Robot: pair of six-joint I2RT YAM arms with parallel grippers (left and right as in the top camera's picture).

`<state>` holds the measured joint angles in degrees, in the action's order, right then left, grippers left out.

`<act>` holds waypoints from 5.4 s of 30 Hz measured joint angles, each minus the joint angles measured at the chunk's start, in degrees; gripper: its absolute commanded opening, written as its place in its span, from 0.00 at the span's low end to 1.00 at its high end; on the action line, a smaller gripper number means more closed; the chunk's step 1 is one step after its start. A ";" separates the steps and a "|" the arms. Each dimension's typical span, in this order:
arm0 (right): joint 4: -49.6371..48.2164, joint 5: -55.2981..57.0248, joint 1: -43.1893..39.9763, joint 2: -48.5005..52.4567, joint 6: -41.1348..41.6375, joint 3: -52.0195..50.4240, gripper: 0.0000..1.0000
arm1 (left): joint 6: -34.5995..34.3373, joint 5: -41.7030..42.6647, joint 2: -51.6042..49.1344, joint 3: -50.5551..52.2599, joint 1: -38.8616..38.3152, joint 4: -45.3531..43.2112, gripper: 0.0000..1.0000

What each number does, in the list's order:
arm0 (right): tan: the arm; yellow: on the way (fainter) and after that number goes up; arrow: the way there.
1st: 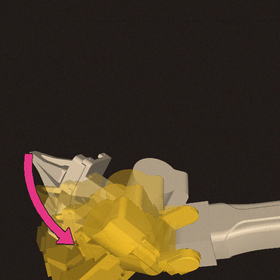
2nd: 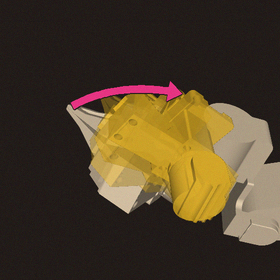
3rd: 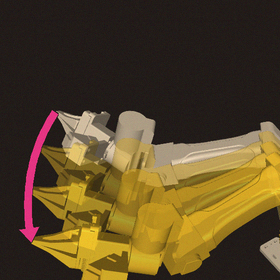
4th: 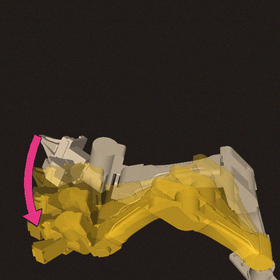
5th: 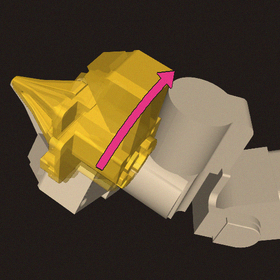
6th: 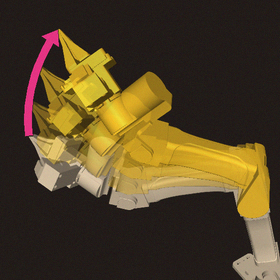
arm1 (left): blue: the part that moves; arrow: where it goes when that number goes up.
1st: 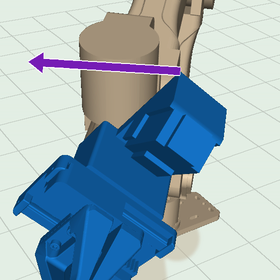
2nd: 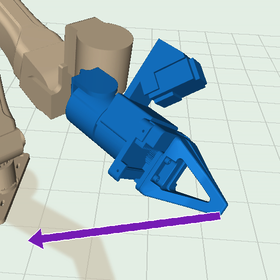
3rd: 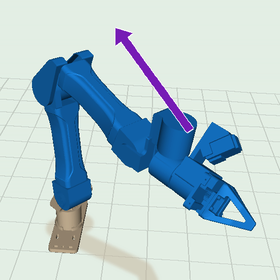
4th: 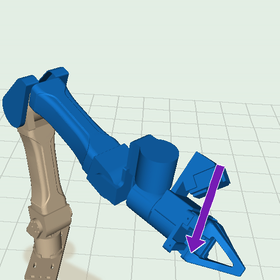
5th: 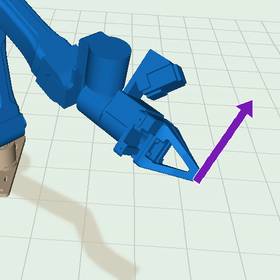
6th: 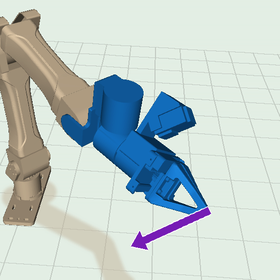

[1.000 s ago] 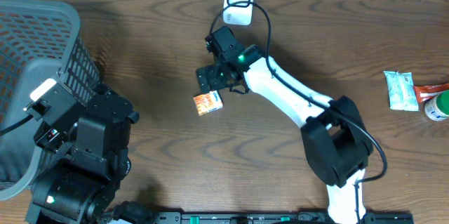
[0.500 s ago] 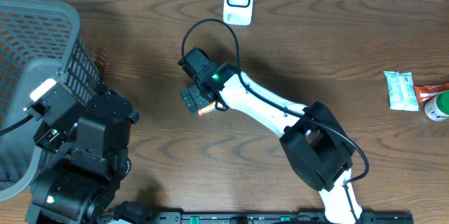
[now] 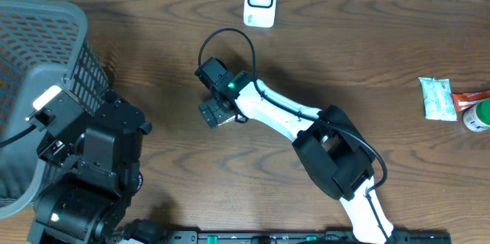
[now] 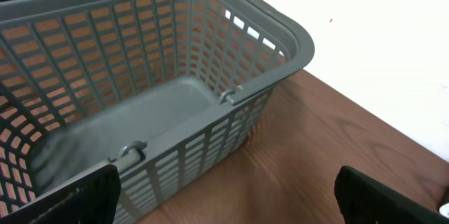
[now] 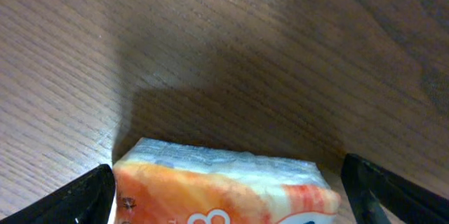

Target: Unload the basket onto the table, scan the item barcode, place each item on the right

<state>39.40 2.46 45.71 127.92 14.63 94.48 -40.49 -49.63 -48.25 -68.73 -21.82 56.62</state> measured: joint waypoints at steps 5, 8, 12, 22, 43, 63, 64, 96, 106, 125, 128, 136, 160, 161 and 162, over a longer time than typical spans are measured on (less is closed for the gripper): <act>2.32 0.00 -0.07 0.00 0.98 0.48 0.79 | 0.00 0.00 0.00 0.00 0.00 0.00 0.98; 6.32 -0.57 -0.09 0.17 2.05 1.60 0.77 | 0.00 0.00 0.00 0.00 0.00 0.00 0.98; 13.40 -1.38 -0.11 1.33 2.93 5.57 0.75 | 0.00 0.00 0.00 0.00 0.00 0.00 0.97; 30.86 -5.31 -3.34 1.99 8.57 19.30 0.83 | 0.00 0.00 0.00 0.00 0.00 0.00 0.98; 30.45 -10.16 -3.76 6.32 2.71 19.47 0.99 | 0.00 0.00 0.00 0.00 0.00 0.00 0.98; 30.47 -8.66 -4.02 10.12 0.48 19.98 0.99 | 0.00 0.00 0.00 0.00 0.00 0.00 0.98; 29.73 -8.24 -4.02 10.12 -0.09 20.04 0.99 | 0.00 0.00 0.00 0.00 0.00 -0.02 0.98; 49.00 -22.51 -15.47 12.17 6.80 26.71 0.57 | 0.00 0.00 0.00 0.00 0.00 0.00 0.98; 52.98 -28.20 -19.30 12.17 7.34 26.71 0.60 | 0.00 0.00 0.00 0.00 0.00 0.00 0.98; 47.25 -29.57 -19.23 12.17 7.23 27.04 0.52 | 0.00 0.00 0.00 0.00 0.00 0.00 0.98; 46.69 -29.94 -19.23 12.20 6.99 29.14 0.52 | 0.00 0.00 0.00 0.00 0.00 0.00 0.98; 49.53 -28.09 -19.58 12.39 5.49 47.23 0.53 | 0.00 0.00 0.00 0.00 0.00 -0.02 0.98; 11.54 7.89 -20.41 12.20 0.57 63.98 0.48 | 0.00 0.00 0.00 0.00 0.00 0.00 0.98; 8.31 8.28 -20.41 12.22 -0.11 61.70 0.48 | 0.00 0.00 0.00 0.00 0.00 -0.02 0.98; 4.92 8.74 -20.41 12.22 -0.74 59.54 0.48 | 0.00 0.00 0.00 0.00 0.00 0.00 0.98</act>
<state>44.31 11.20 25.30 140.14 13.89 154.01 -40.49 -49.63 -48.25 -68.73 -21.82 56.62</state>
